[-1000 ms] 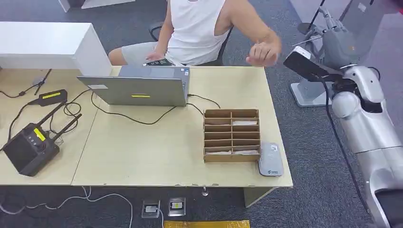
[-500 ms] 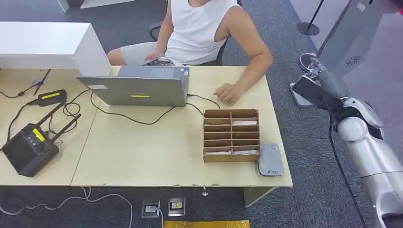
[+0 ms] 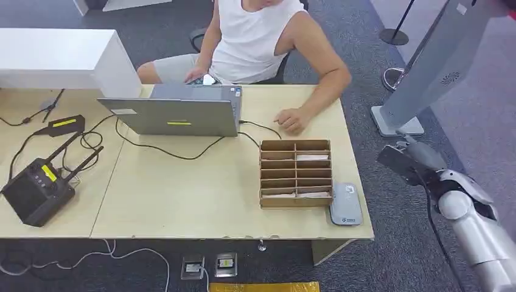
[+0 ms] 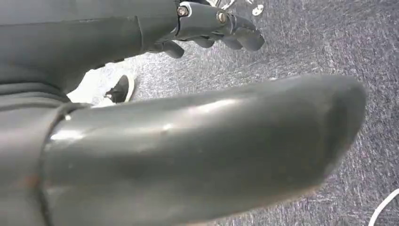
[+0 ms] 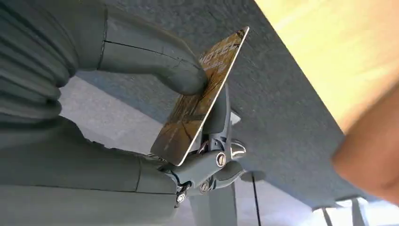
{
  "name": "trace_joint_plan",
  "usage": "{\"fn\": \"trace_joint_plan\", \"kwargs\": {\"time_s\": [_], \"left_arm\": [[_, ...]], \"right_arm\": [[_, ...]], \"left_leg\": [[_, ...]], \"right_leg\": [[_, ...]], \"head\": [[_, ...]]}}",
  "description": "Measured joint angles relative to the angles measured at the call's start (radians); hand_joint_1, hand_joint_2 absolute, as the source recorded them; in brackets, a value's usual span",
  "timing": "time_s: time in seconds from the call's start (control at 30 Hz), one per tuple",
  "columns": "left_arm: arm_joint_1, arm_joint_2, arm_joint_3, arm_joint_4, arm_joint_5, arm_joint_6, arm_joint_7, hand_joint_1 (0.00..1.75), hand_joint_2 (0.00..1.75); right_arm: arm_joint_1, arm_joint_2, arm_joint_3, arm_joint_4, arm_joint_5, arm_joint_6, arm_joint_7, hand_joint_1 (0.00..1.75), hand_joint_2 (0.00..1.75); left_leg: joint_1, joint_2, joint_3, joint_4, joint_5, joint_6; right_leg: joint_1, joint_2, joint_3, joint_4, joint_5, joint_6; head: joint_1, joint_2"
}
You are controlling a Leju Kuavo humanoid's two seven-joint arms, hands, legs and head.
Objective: Pass the card to the sensor for recognition and then transmit it.
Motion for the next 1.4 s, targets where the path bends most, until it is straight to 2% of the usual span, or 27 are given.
{"fn": "trace_joint_plan", "kwargs": {"time_s": [0.4, 0.5, 0.9, 1.4], "left_arm": [[0.000, 0.001, 0.000, 0.000, -0.006, 0.000, 0.000, 0.00, 0.00], [-0.001, 0.002, 0.001, 0.000, -0.010, 0.000, 0.000, 0.00, 0.00], [-0.001, 0.002, 0.006, 0.000, -0.010, 0.001, 0.000, 0.00, 0.00], [-0.001, 0.003, 0.006, 0.000, -0.028, 0.000, 0.000, 0.00, 0.00]], "right_arm": [[0.035, 0.015, 0.001, -0.004, 0.030, 0.039, -0.007, 1.75, 1.75], [0.061, 0.058, 0.023, -0.005, 0.061, 0.062, -0.011, 1.75, 1.75], [0.071, 0.102, 0.038, -0.005, 0.066, 0.059, -0.032, 1.75, 1.75], [0.076, 0.105, 0.038, -0.031, 0.057, 0.096, -0.042, 1.75, 1.75]], "left_leg": [[0.000, 0.000, 0.000, 0.000, 0.000, 0.000], [0.000, 0.000, 0.000, 0.000, 0.000, 0.000], [0.000, 0.000, 0.000, 0.000, 0.000, 0.000], [0.000, 0.000, 0.000, 0.000, 0.000, 0.000]], "right_leg": [[0.000, 0.000, 0.000, 0.000, 0.000, 0.000], [0.000, 0.000, 0.000, 0.000, 0.000, 0.000], [0.000, 0.000, 0.000, 0.000, 0.000, 0.000], [0.000, 0.000, 0.000, 0.000, 0.000, 0.000]], "head": [[0.000, 0.000], [0.000, 0.000], [0.000, 0.000], [0.000, 0.000]]}}
